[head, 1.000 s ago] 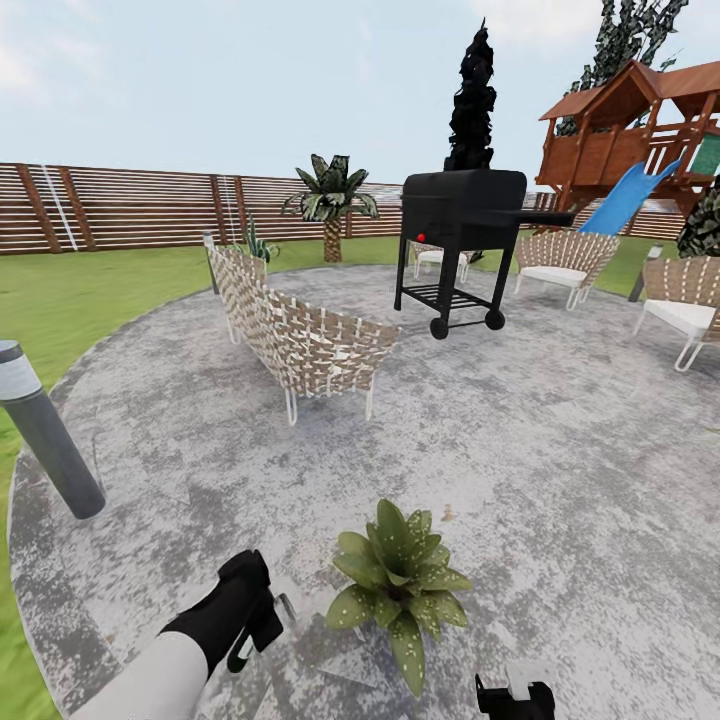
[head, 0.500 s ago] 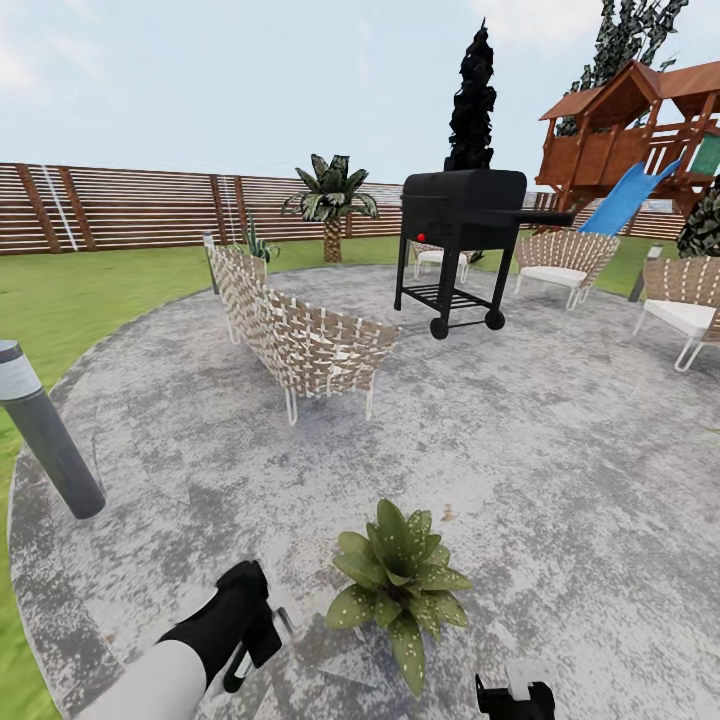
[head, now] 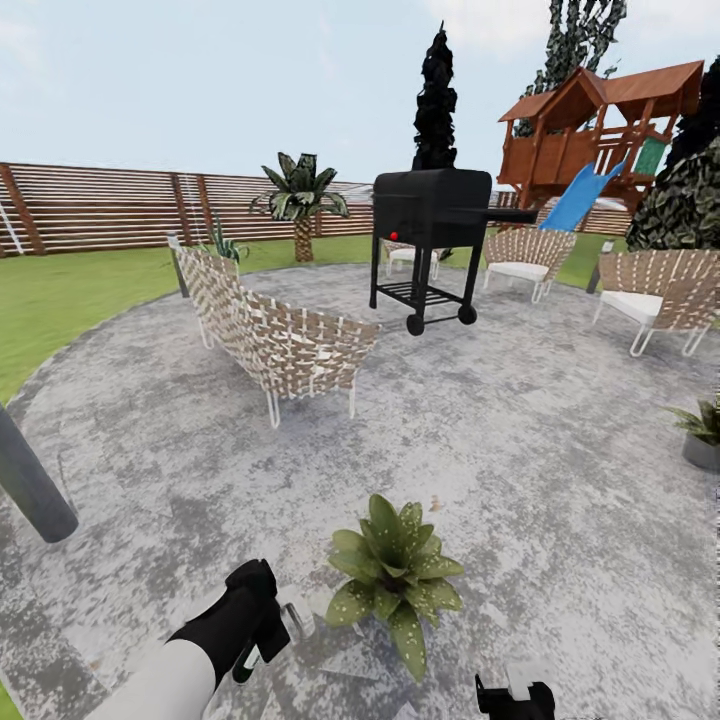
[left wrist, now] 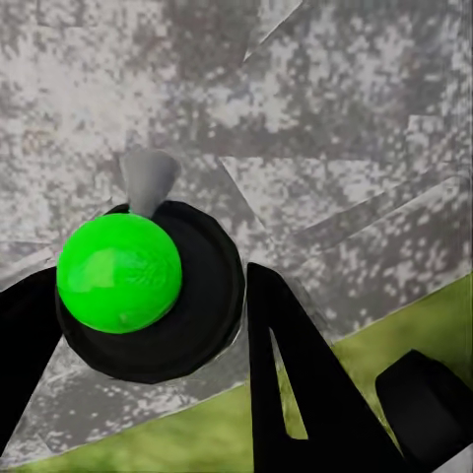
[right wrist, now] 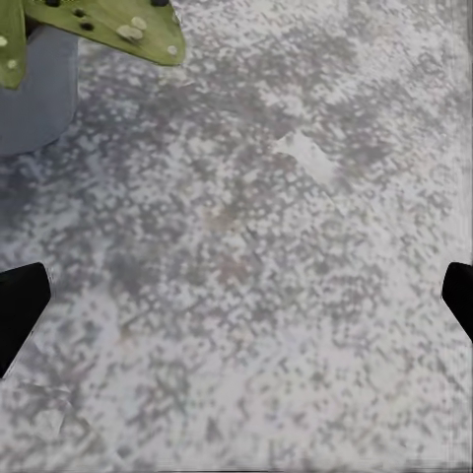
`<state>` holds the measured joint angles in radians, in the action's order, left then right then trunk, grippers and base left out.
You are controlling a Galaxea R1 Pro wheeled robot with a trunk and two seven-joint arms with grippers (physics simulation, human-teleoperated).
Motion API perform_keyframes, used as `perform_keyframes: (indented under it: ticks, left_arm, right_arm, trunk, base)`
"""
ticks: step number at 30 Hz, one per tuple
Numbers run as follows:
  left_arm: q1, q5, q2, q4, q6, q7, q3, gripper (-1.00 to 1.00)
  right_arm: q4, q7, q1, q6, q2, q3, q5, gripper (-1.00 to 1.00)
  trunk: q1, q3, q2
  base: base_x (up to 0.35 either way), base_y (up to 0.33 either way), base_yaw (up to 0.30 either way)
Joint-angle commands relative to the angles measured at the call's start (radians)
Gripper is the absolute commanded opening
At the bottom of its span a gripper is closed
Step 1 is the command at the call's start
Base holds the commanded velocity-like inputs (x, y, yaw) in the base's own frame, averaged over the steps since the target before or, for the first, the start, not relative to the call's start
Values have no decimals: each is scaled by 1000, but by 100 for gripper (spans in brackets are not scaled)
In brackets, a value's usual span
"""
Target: Pick up the pesticide atomizer in the garden and spray insectifuge to fully cover both potted plants in the garden.
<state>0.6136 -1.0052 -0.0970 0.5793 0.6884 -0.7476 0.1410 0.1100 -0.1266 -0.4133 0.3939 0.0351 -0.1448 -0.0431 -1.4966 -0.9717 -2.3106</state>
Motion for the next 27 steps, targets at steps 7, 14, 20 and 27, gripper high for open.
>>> perform_keyframes:
  ticks: [7, 14, 20, 27]
  left_arm:
    - [8, -1, 1, 7, 2, -14, 5, -100]
    - [102, -10, 9, 23, 5, -62, 7, -100]
    - [206, -114, -2, 28, 2, -215, 11, -100]
    - [262, -179, -9, 36, -8, -350, 11, -100]
  right_arm:
    - [-1, -5, -1, 3, 0, -9, -4, 100]
    - [-1, -5, -1, 2, 0, -8, -5, 100]
    - [-1, -5, -1, 2, 4, -7, -6, 100]
    - [0, -7, -1, 3, 4, -7, -7, 100]
  trunk:
    - [0, -1, 0]
    - [0, -1, 0]
    - [0, -1, 0]
    - [0, -1, 0]
  base:
    - [-17, 306, -273]
    - [43, 226, -49]
    - [2, 6, 0]
    - [0, 0, -28]
